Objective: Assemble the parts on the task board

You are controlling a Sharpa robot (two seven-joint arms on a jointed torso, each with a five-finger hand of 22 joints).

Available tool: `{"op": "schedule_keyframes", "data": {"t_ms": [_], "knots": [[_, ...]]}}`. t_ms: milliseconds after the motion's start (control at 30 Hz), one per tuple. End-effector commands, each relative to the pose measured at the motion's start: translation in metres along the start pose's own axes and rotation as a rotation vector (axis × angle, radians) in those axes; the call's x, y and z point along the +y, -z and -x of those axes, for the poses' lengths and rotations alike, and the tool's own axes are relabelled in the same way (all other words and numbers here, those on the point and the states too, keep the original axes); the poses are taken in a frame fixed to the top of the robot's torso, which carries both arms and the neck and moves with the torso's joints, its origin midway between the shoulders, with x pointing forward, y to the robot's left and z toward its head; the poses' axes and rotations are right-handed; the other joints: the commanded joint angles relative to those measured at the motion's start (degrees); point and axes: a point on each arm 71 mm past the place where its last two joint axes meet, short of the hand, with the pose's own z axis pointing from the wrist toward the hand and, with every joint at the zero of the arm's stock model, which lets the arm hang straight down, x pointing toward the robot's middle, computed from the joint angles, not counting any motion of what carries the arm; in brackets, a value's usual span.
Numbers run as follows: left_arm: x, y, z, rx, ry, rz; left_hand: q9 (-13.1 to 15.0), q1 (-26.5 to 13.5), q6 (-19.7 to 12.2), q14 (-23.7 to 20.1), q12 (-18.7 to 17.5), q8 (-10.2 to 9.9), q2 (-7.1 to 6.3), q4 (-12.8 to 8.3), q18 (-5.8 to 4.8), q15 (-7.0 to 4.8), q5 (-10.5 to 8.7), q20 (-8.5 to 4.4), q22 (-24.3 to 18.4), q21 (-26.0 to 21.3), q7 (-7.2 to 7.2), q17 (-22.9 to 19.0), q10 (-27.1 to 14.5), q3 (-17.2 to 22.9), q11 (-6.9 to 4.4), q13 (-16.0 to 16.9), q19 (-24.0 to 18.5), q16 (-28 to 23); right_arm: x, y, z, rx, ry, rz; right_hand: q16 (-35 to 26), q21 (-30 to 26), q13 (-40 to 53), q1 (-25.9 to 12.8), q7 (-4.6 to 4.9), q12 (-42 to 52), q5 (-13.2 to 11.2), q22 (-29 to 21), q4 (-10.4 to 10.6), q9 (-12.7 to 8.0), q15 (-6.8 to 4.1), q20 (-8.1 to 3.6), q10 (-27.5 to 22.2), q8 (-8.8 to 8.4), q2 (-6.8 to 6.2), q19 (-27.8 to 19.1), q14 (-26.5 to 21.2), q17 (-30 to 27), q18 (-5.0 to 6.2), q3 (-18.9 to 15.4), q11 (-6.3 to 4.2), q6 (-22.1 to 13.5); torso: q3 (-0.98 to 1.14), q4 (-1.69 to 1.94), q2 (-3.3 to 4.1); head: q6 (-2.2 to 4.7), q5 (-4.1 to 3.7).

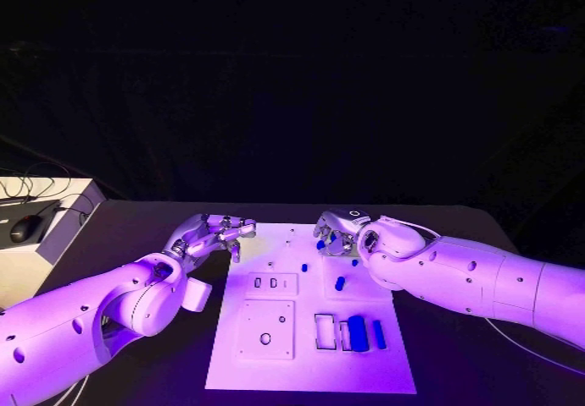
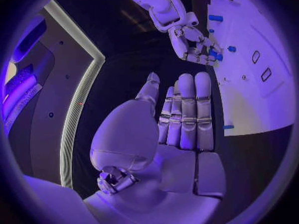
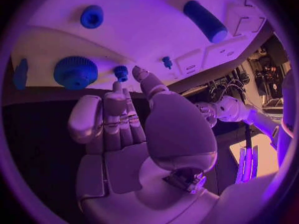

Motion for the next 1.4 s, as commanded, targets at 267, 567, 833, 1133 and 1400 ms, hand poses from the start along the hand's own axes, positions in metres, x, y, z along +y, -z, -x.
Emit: {"op": "schedule_keyframes", "data": {"t_ms": [267, 567, 833, 1133, 1400], "knots": [[0.0003, -0.0001, -0.0005, 0.015, 0.002, -0.001, 0.02, -0.46, -0.46, 0.27, -0.41, 0.21, -0.05, 0.04, 1.58, 0.2, 0.08, 0.42, -0.09, -0.48, 0.0, -0.07, -0.63, -0.36, 0.03, -0.08, -0.13, -0.39, 0.0, -0.0013, -0.0014, 0.015, 0.06, -0.018, 0.15, -2.37, -0.11, 0.67, -0.18, -0.15, -0.34, 1.9, 0.1, 0.1, 0.39, 0.1, -0.65, -0.19, 0.22, 0.75, -0.18, -0.99, 0.59, 1.94, 0.11, 1.01, -0.12, 0.16, 0.44, -0.06, -0.04], [0.0008, 0.0002, 0.0009, 0.011, 0.001, 0.004, 0.01, -0.51, -0.57, 0.38, -0.42, 0.2, -0.07, 0.1, 1.61, 0.23, 0.07, 0.45, -0.09, -0.53, 0.13, -0.11, -0.75, -0.41, 0.1, -0.09, -0.05, -0.48, -0.0024, -0.0007, -0.0012, 0.007, 0.074, -0.024, -0.26, -4.26, -0.2, 0.43, -0.51, -0.23, 0.4, 2.45, -0.85, 0.24, 0.31, 0.09, -0.89, -0.13, 0.86, 1.01, -0.21, -1.94, 0.81, 4.24, 0.07, 2.37, -0.09, 0.1, 0.65, 0.06, 0.01], [0.0011, 0.0, 0.0012, 0.01, 0.001, 0.006, 0.02, -0.54, -0.69, 0.48, -0.43, 0.21, -0.11, 0.16, 1.66, 0.25, 0.07, 0.47, -0.06, -0.56, 0.18, -0.13, -0.93, -0.48, 0.15, -0.09, 0.03, -0.53, 0.0, -0.001, -0.0027, 0.018, 0.075, -0.015, -0.26, -5.37, -0.22, 0.12, -0.94, -0.25, 0.06, 3.84, -1.45, 0.41, 0.09, -0.1, -0.03, -0.11, 1.66, 1.34, -0.27, -2.22, 0.71, 5.64, -0.25, 3.45, -0.08, 0.09, 0.89, 0.02, -0.01], [0.0017, 0.0, 0.002, 0.008, 0.0, 0.01, 0.02, -0.43, -0.78, 0.54, -0.42, 0.22, 0.04, 0.16, 1.69, 0.26, 0.07, 0.49, -0.04, -0.58, 0.22, -0.17, -1.03, -0.42, 0.18, -0.09, 0.06, -0.57, 0.0006, -0.0011, -0.0035, 0.02, 0.069, -0.014, -0.27, -5.95, -0.24, -0.42, -1.35, -0.3, -1.9, 5.42, -1.26, 0.63, -0.15, -0.37, 0.95, -0.11, 2.93, 1.63, -0.25, -2.15, 0.4, 7.62, -0.61, 4.48, -0.11, 0.11, 0.97, 0.03, 0.03], [0.002, 0.0001, 0.0024, 0.007, 0.0, 0.014, 0.02, -0.28, -0.78, 0.55, -0.42, 0.23, 0.1, 0.09, 1.7, 0.26, 0.07, 0.5, -0.02, -0.6, 0.22, -0.19, -1.06, -0.4, 0.18, -0.1, 0.05, -0.6, 0.0022, -0.0015, -0.0036, 0.02, 0.063, -0.013, -0.42, -7.5, -0.24, -0.39, -1.23, -0.29, -1.83, 7.24, -0.62, 0.66, -0.14, -0.4, 0.97, -0.12, 2.63, 2.06, -0.23, -2.0, 0.36, 7.91, -0.59, 4.36, -0.15, 0.08, 1.15, 0.0, 0.1]]}}
